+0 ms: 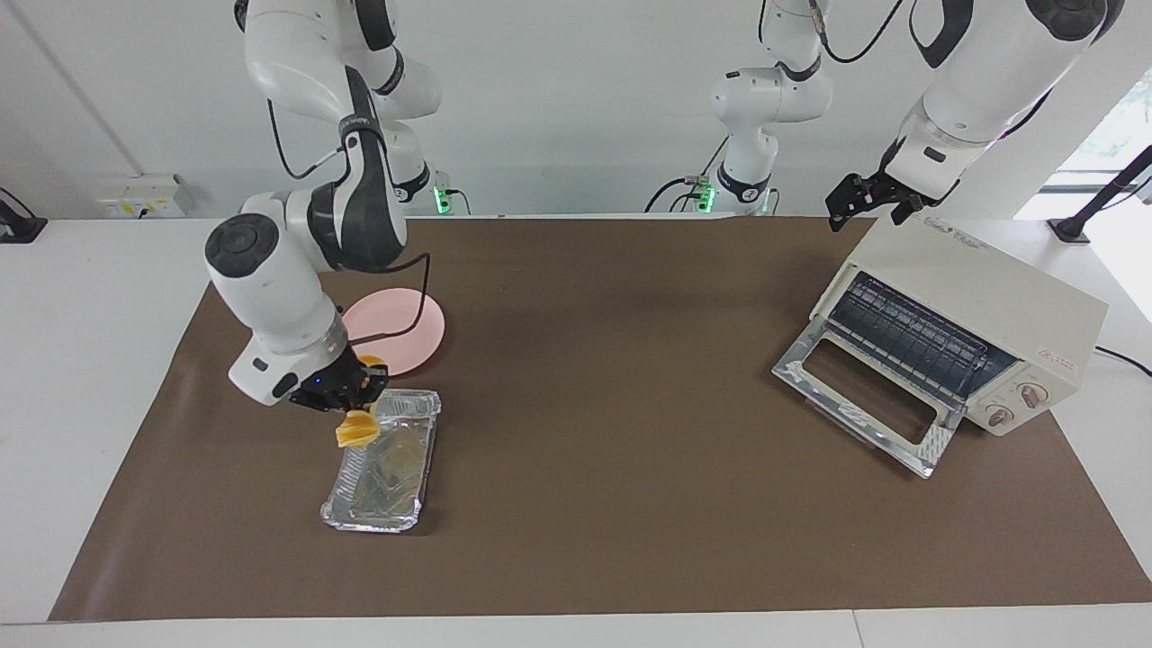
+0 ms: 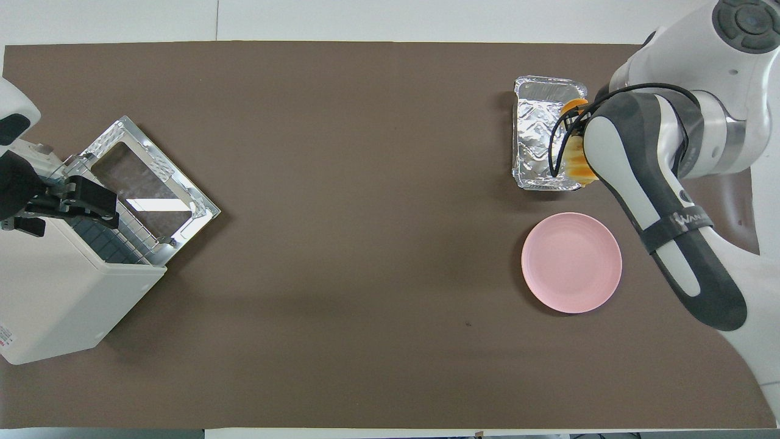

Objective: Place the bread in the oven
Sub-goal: 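Carry the bread with the right gripper and lower it into the foil tray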

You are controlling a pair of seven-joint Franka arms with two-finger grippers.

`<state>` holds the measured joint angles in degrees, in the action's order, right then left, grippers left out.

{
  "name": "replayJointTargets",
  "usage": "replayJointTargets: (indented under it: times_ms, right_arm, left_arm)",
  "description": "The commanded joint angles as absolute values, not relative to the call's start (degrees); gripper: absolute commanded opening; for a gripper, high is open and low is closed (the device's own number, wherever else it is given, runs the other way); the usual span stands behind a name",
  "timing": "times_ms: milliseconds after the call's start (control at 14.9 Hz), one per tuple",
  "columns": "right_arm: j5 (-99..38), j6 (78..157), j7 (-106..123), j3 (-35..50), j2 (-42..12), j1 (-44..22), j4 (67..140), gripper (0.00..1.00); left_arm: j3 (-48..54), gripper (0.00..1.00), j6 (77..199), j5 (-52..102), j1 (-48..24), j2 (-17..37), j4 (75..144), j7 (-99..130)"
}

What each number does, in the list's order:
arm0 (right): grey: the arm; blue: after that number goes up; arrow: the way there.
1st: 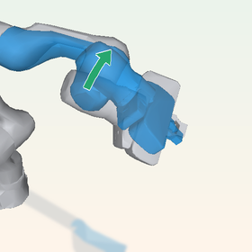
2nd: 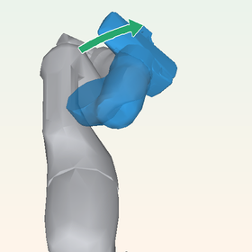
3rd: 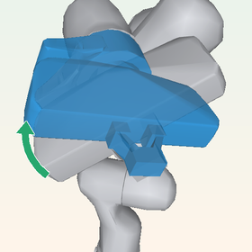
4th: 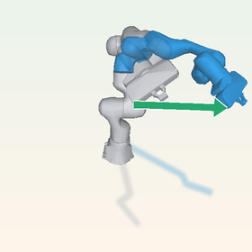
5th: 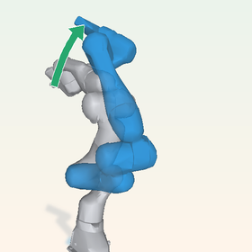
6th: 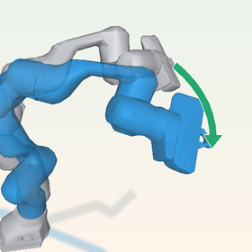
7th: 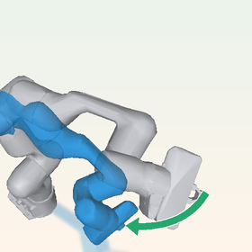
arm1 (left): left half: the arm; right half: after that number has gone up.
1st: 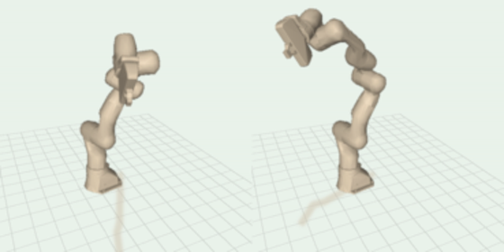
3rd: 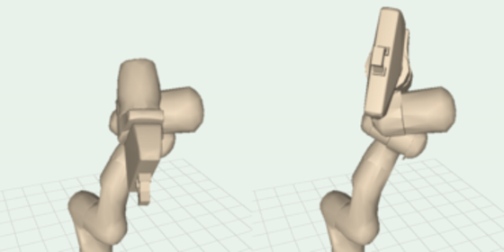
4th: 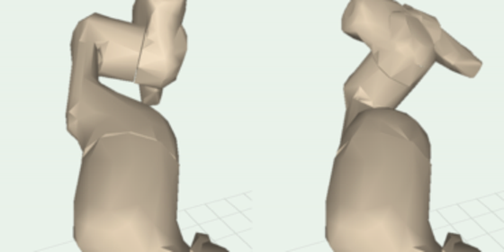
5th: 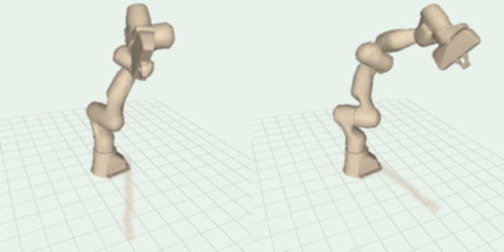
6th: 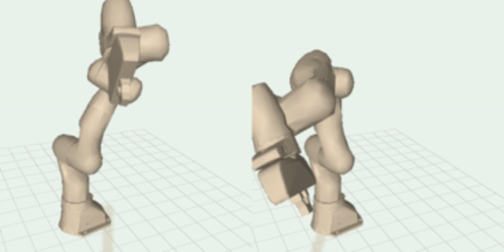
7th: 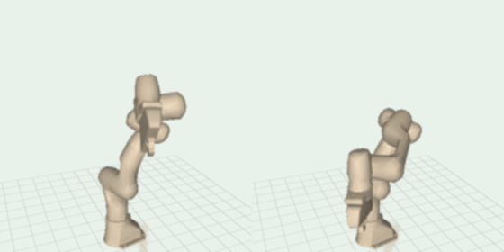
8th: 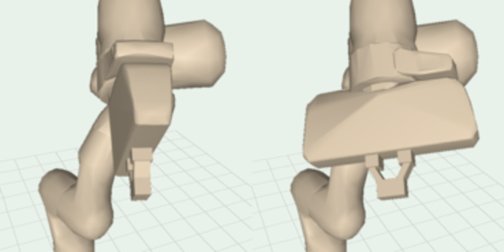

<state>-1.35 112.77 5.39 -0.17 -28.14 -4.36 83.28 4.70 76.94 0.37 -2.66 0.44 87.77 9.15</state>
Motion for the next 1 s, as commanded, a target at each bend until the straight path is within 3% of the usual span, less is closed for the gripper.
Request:
replayJointTargets:
  times_ms: [0,335,602,736,937]
  right_arm:
    - [-2.02,113.45,2.82,0.09,-34.36,-4.39,77.43,0.00]
    - [-2.37,122.68,2.55,0.09,-38.41,-5.36,78.04,0.00]
    - [-2.29,123.05,1.06,0.09,-38.15,-5.45,79.10,0.00]
    - [-2.55,123.13,0.97,0.18,-38.06,-5.01,79.54,1.00]
    - [-2.55,121.91,-0.09,0.18,-37.44,-4.92,79.19,1.00]
  left_arm:
    - [5.01,1.00,78.22,1.23,-1.93,-1.58,90.09,8.96]
    - [5.01,1.00,78.22,1.23,-1.93,-1.58,90.17,8.96]
    - [5.01,1.00,78.22,1.23,-1.93,-1.58,90.09,8.96]
    - [5.01,1.00,78.22,1.23,-1.93,-1.58,90.09,8.96]
    - [5.01,1.00,78.22,1.23,-1.93,-1.58,90.09,8.96]
